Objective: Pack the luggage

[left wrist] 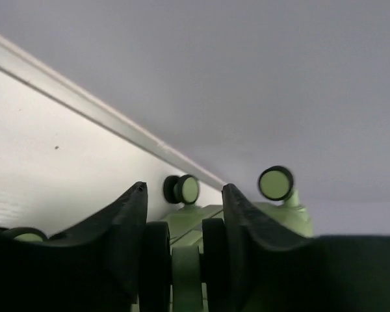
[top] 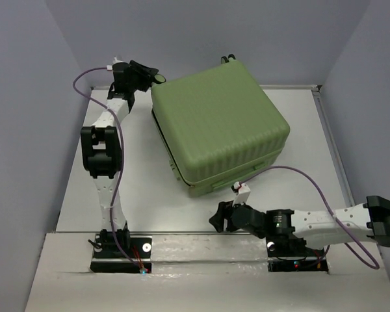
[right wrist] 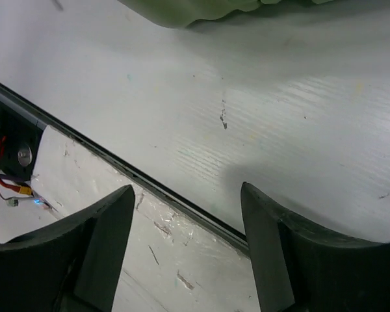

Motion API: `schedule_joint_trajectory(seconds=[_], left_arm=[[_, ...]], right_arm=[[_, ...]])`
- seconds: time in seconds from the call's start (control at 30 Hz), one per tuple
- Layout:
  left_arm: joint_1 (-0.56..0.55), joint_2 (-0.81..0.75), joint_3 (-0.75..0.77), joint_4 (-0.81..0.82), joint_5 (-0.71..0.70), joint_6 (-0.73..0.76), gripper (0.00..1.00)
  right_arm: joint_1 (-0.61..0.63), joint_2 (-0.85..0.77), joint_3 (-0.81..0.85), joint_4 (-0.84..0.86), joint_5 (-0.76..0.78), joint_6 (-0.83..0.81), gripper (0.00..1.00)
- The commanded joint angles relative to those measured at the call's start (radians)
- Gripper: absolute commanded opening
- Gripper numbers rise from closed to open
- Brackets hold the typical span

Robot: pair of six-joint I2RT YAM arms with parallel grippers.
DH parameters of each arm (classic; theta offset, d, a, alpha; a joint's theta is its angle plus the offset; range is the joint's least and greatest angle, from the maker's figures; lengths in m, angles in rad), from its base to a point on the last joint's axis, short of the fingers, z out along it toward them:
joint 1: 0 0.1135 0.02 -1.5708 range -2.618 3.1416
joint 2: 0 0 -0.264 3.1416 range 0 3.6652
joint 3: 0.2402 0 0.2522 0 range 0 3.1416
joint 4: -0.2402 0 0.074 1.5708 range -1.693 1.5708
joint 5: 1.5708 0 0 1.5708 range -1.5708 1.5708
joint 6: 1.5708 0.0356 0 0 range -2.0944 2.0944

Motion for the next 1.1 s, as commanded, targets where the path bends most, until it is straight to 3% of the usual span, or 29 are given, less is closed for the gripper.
schedule_joint_trajectory(seconds=[0.0,0.1,0.23,0.37,0.4,0.53,0.63,0.9,0.97,1.07], left_arm=[[-0.025,-0.072,-0.093,0.285,0.035,-0.105,0.32],[-0.019,-0.1,-0.136,0.343,0.012,-0.114,0.06],[0.011,-0.211,-0.222,0.383,-0.02,-0.087,0.06],[0.076,-0.354,-0.366,0.388,-0.042,-0.004,0.06],[0.085,-0.383,-0.395,0.39,-0.046,0.01,0.06],[0.125,-0.517,-0.55,0.4,-0.059,0.06,0.06],[0.137,-0.645,-0.7,0.42,-0.071,0.053,0.06],[0.154,-0.972,-0.997,0.396,-0.08,0.054,0.06],[0.154,-1.108,-1.136,0.373,-0.094,0.051,0.06],[0.154,-1.247,-1.214,0.308,-0.118,0.065,0.06]], right_arm=[[-0.027,-0.064,-0.025,-0.009,0.038,0.039,0.74],[-0.068,-0.127,-0.03,-0.055,0.031,0.036,0.73],[-0.184,-0.242,-0.046,-0.098,0.009,0.001,0.65],[-0.458,-0.291,-0.039,-0.093,-0.093,-0.095,0.6],[-0.459,-0.29,-0.028,-0.084,-0.118,-0.127,0.59],[-0.697,-0.222,0.047,-0.029,-0.221,-0.259,0.58],[-0.844,-0.104,0.091,0.107,-0.343,-0.344,0.57],[-1.045,0.111,0.259,0.246,-0.641,-0.467,0.55],[-1.085,0.158,0.343,0.244,-0.704,-0.5,0.55],[-1.094,0.222,0.43,0.177,-0.778,-0.557,0.58]])
